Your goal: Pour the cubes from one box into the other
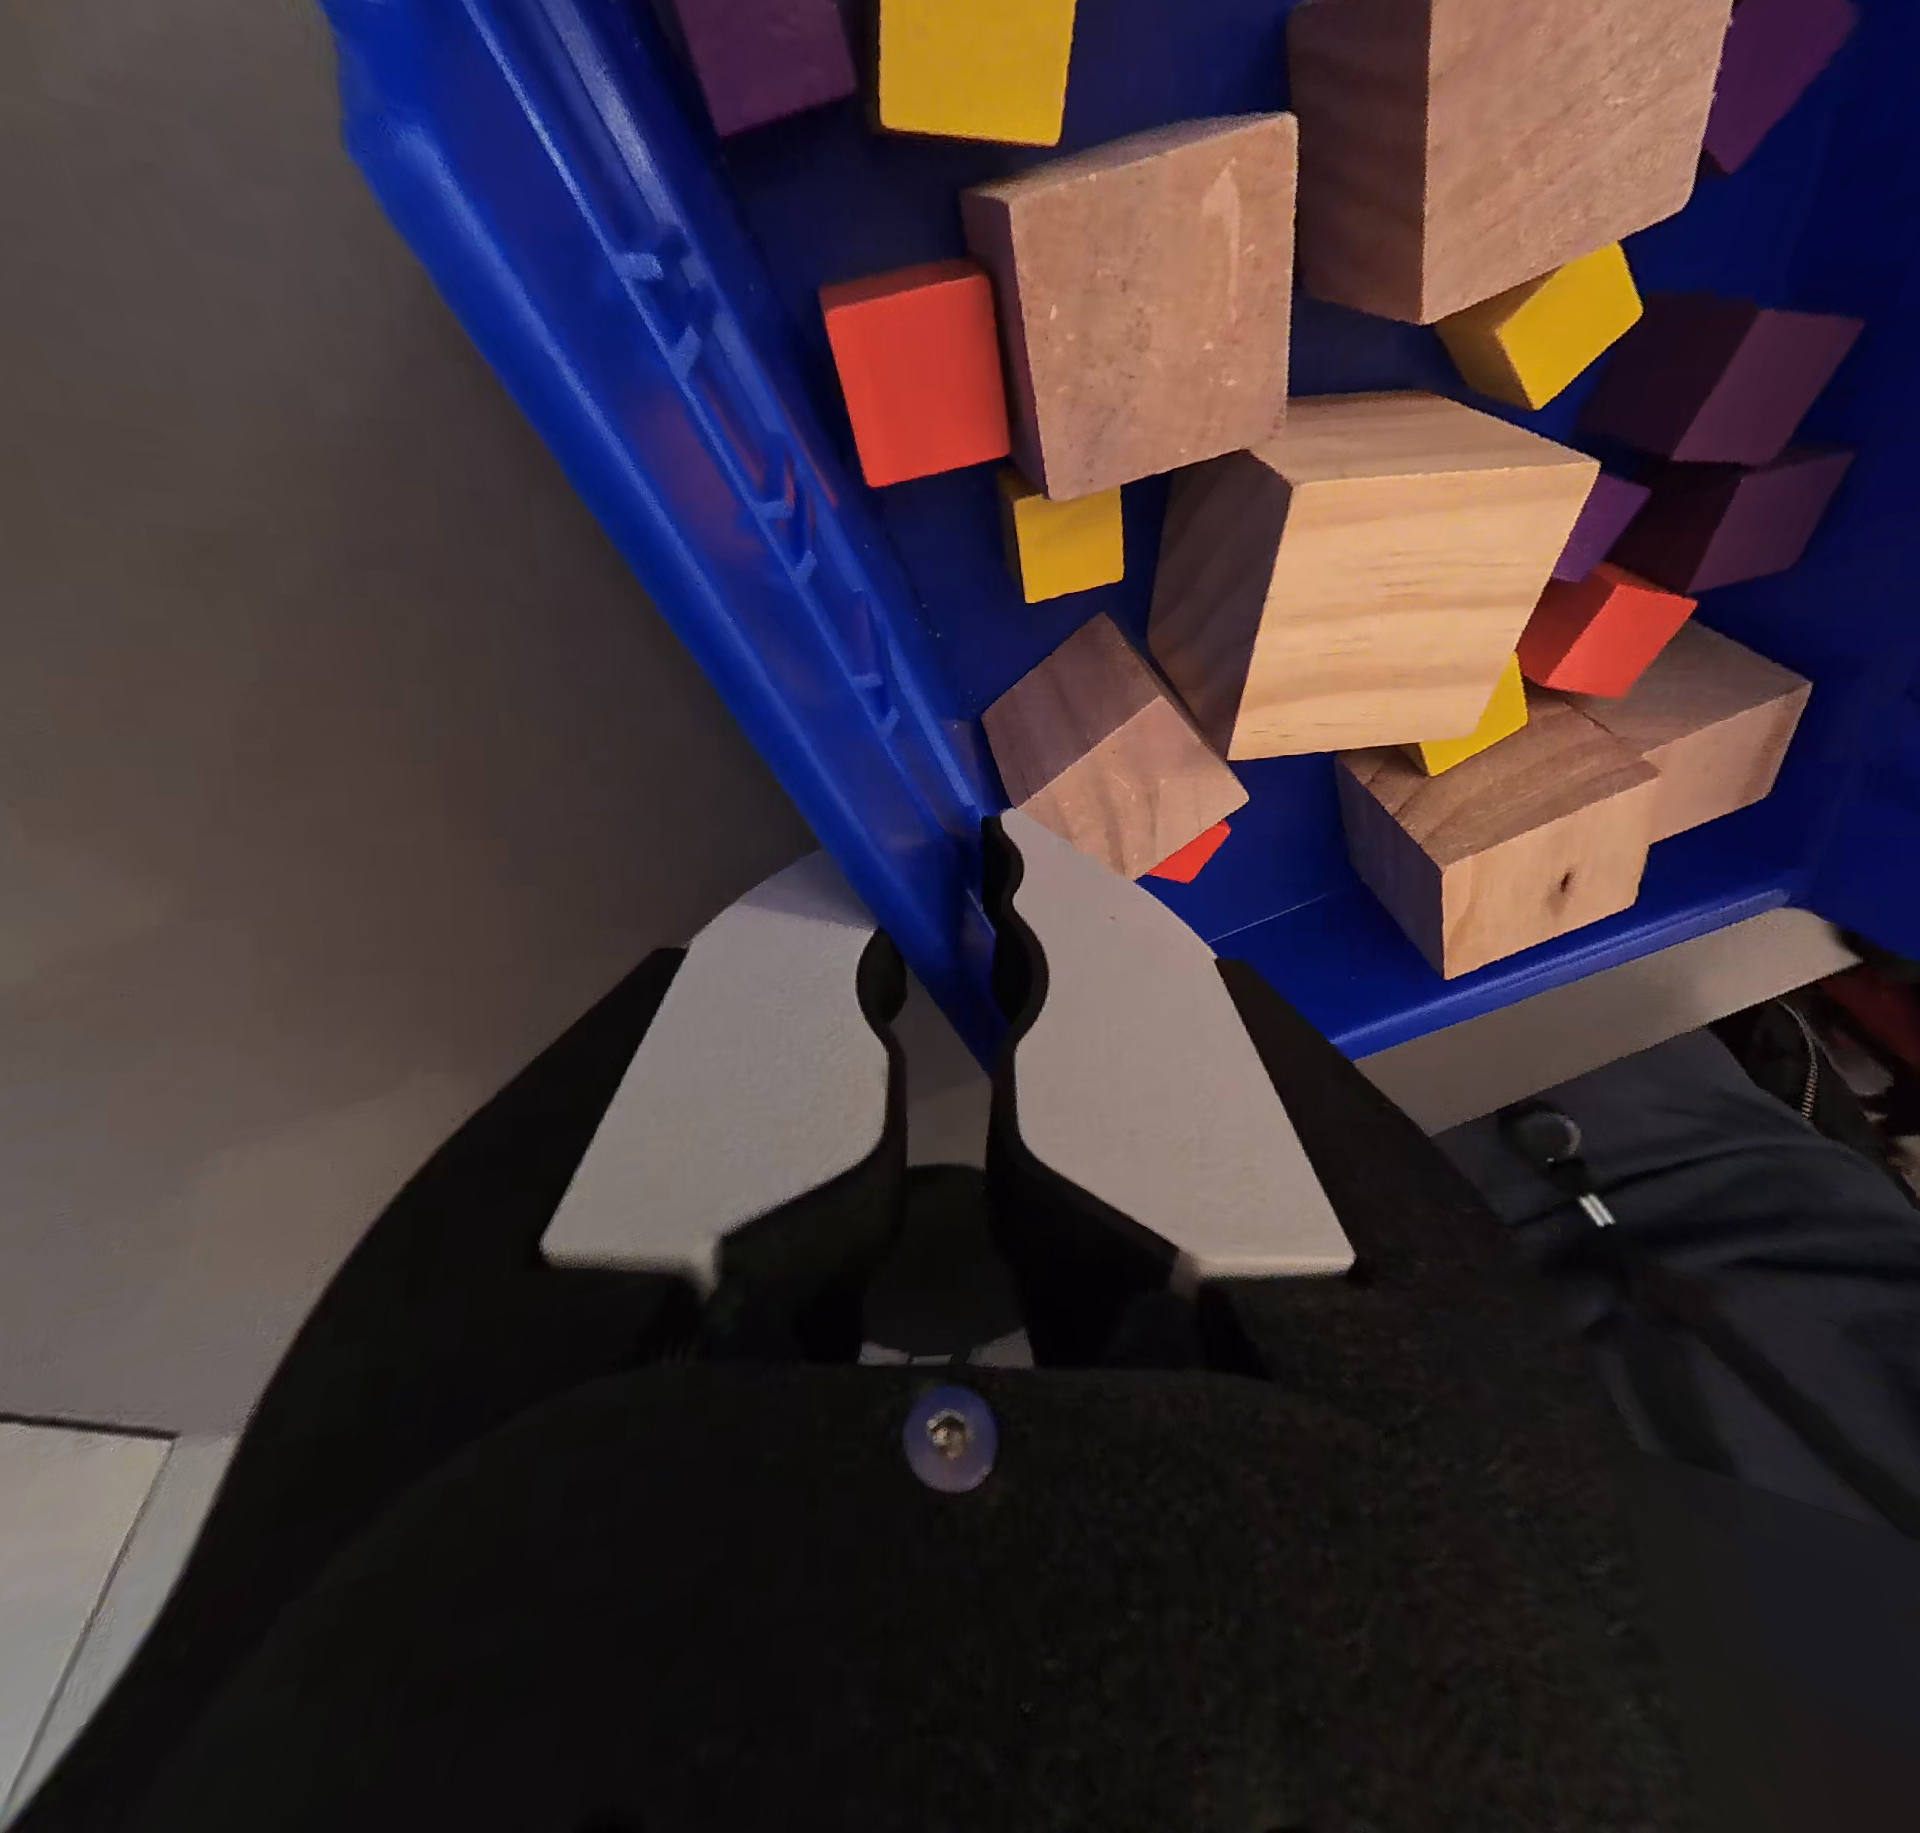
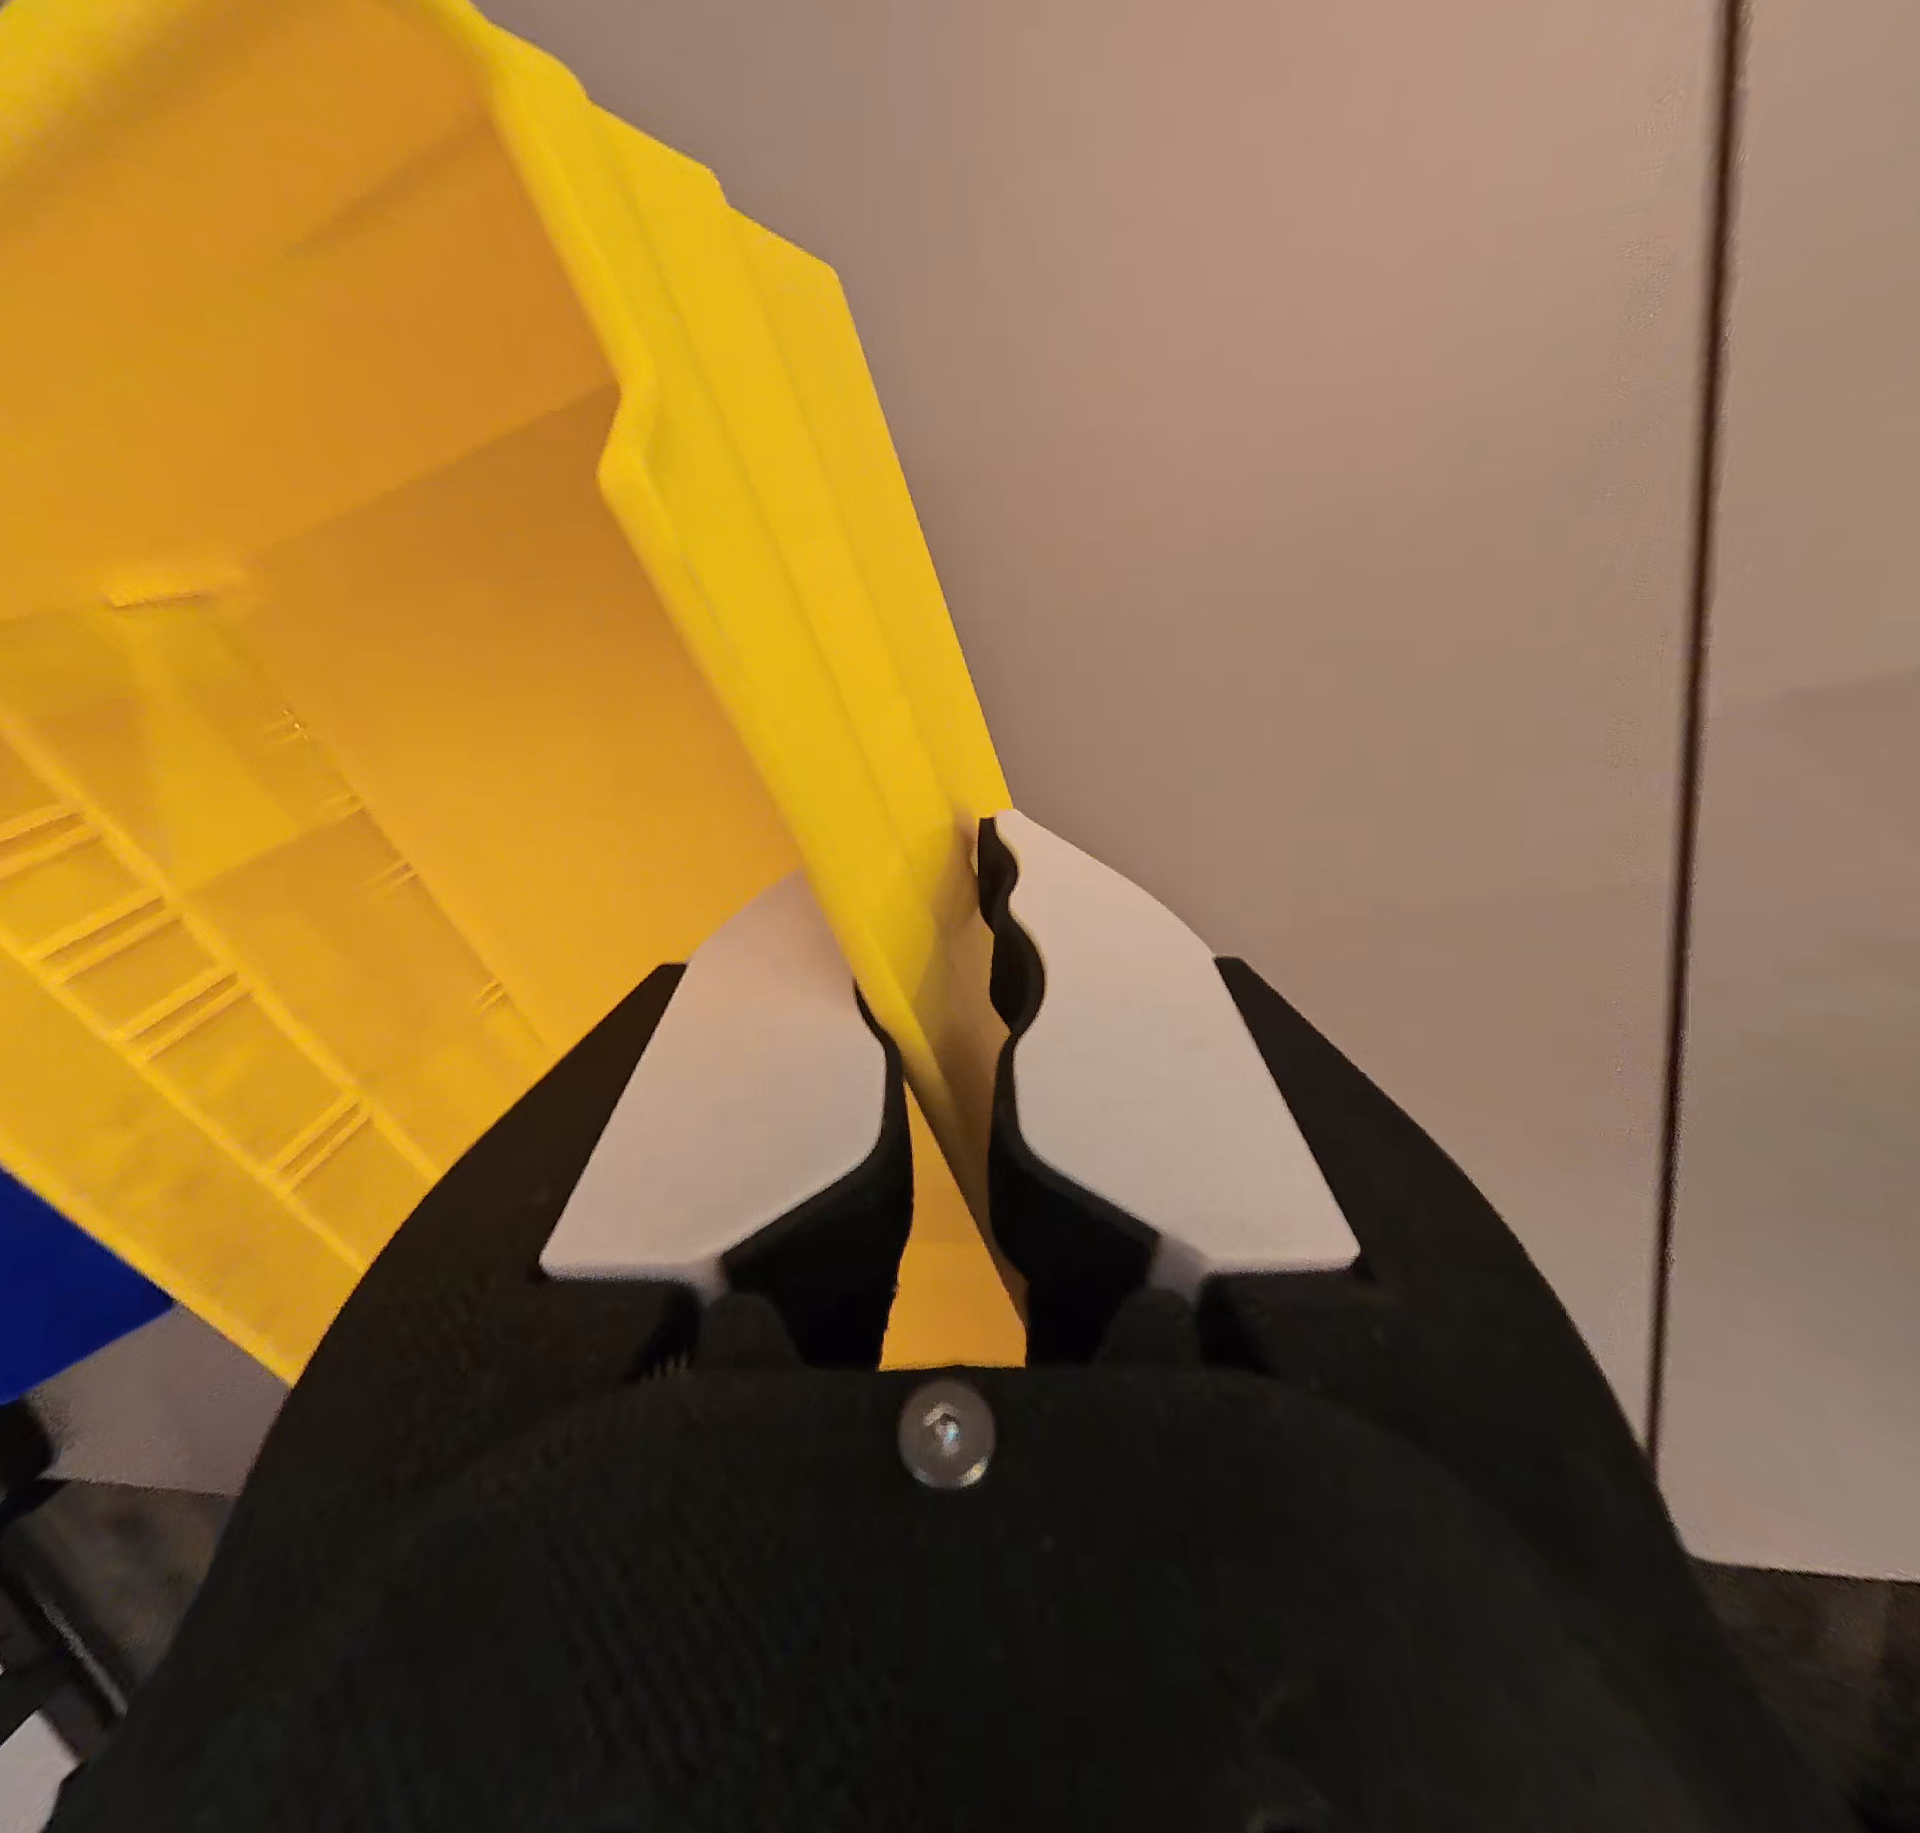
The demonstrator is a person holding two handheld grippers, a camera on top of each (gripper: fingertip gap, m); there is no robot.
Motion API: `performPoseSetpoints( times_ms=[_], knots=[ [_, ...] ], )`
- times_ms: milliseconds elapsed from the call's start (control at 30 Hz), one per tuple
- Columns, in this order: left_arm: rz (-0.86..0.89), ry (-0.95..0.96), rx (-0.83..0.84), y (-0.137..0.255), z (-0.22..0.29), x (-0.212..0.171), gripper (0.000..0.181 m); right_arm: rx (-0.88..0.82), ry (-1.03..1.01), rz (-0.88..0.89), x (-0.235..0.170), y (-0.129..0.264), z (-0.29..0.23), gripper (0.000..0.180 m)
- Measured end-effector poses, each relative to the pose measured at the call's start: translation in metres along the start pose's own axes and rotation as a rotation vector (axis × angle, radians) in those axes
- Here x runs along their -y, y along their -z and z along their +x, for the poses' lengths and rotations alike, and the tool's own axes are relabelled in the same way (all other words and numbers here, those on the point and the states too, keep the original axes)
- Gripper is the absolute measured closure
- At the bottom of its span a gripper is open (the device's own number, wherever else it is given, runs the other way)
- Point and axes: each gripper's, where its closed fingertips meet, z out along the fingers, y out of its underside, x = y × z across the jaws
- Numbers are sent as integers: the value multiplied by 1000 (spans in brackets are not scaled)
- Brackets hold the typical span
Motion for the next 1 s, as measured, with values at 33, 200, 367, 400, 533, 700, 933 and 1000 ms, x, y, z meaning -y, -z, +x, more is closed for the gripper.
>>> performPoseSetpoints(
  times_ms=[33,200,367,400,533,700,933,1000],
  knots=[
    [1,14,2,1,-16,-10,170,14,1,-12,1,-5,-9,169],
    [-20,119,50,6,-92,-63,168,64,15,-113,-6,-42,-59,170],
    [-7,181,80,9,-149,-108,167,57,14,-207,-14,-72,-91,171],
    [-1,189,87,9,-159,-115,167,62,17,-213,-14,-74,-97,171],
    [25,225,89,10,-186,-137,169,76,51,-217,-13,-78,-119,169],
    [77,231,33,9,-191,-144,172,-22,71,-89,15,-41,-129,160],
    [93,263,10,7,-191,-149,174,-70,430,440,69,68,-271,156],
    [98,274,-5,7,-191,-151,175,143,510,508,51,80,-350,149]
  ],
)
